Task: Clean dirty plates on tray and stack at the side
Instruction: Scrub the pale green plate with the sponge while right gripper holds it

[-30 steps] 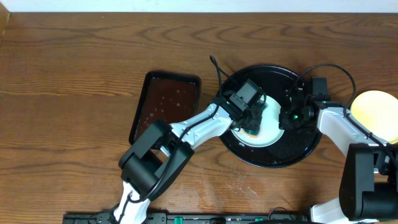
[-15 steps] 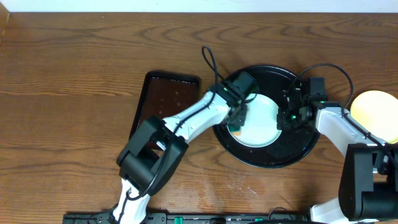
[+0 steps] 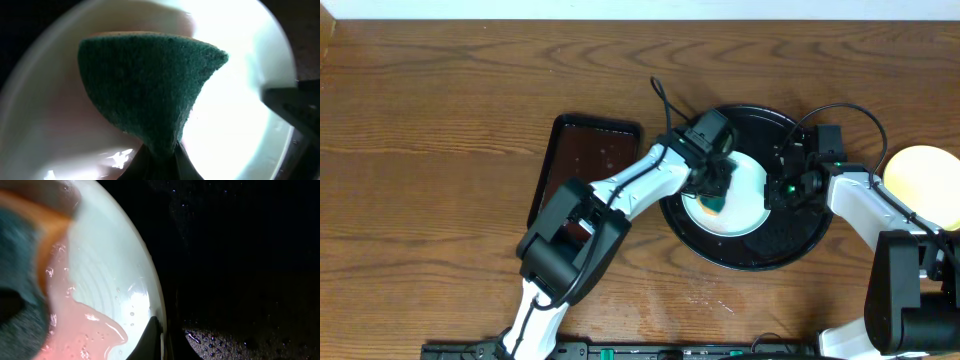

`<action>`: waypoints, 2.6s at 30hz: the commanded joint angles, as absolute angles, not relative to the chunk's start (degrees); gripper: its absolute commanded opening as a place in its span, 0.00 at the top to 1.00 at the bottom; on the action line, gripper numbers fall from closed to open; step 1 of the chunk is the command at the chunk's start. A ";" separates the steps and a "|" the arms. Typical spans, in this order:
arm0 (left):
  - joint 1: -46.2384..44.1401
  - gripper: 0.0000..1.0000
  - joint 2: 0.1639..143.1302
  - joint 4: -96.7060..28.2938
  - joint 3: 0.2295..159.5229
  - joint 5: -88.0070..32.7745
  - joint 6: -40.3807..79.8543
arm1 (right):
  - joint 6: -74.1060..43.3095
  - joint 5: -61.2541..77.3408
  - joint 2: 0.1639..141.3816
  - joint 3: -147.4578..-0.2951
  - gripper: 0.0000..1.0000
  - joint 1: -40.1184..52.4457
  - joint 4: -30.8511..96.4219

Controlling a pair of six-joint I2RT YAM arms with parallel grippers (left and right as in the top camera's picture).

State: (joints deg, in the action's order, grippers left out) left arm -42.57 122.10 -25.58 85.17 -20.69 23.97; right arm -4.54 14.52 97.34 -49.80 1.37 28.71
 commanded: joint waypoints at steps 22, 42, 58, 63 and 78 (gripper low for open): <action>-42.48 0.92 124.97 -39.07 89.01 13.82 19.90 | -4.03 13.52 99.39 -47.83 0.99 3.09 29.54; -44.66 0.92 127.37 -23.14 90.19 -20.88 23.70 | -4.01 13.52 99.39 -47.83 0.99 3.11 29.15; -47.24 0.92 127.76 -30.94 90.19 -27.29 20.53 | -4.01 13.52 99.39 -47.83 0.99 3.11 28.84; -45.08 0.92 127.74 -31.05 90.19 -16.45 20.45 | -4.01 13.54 99.39 -47.83 0.99 3.11 29.21; -41.98 0.93 127.61 -48.66 97.21 19.75 22.39 | -3.99 13.52 99.39 -47.83 0.99 3.11 29.10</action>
